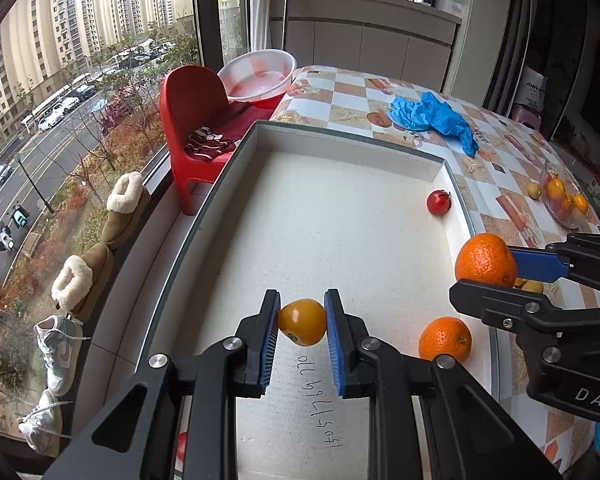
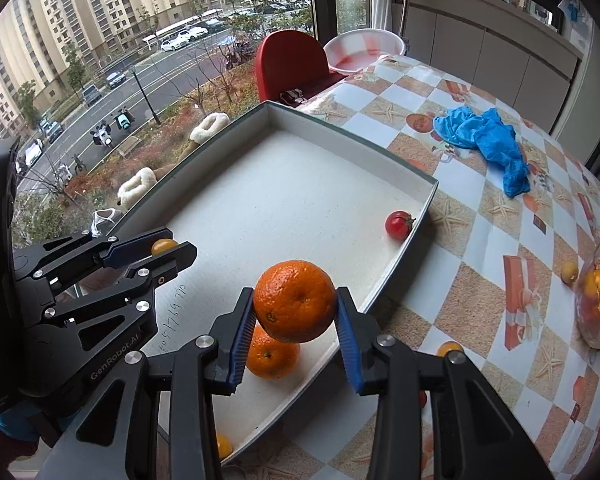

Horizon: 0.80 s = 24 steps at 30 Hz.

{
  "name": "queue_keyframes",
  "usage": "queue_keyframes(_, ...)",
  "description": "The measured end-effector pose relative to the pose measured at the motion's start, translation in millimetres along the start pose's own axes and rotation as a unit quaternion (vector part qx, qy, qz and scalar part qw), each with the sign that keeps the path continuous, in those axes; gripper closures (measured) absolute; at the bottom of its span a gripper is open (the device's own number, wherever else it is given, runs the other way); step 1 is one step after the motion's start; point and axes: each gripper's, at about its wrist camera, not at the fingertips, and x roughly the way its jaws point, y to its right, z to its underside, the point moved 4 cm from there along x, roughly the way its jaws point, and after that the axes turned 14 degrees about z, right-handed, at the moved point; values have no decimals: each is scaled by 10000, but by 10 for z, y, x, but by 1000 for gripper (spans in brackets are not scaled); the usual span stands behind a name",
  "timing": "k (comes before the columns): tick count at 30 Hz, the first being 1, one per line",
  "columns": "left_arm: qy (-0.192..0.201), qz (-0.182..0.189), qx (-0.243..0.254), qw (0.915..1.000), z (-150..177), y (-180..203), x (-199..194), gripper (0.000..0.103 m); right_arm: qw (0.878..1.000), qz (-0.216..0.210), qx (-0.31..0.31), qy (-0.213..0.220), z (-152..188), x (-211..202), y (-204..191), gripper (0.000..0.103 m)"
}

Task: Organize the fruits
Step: 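Open the right tool dropping the orange in the tray while the left tool releases the yellow fruit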

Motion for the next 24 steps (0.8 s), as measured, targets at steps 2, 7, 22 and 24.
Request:
queue_keyframes(2,-60,-4,33,10000,22,18,50,79,9999,-67,-12,-97,12,58,-22,60)
queue_keyframes(7,-168,2,109,9998,75,68,117,79,9999,-100,-24,-137,19,100,-31,39)
queue_keyframes(22,136,544,854,9948,-163,847,-153,10,9919,588,1122,81,558,-248,1154,0)
queue_keyframes(24,146,808,1022,9914,-294,1098,-175,10,9873,864,1333,60,775,-280,1452,0)
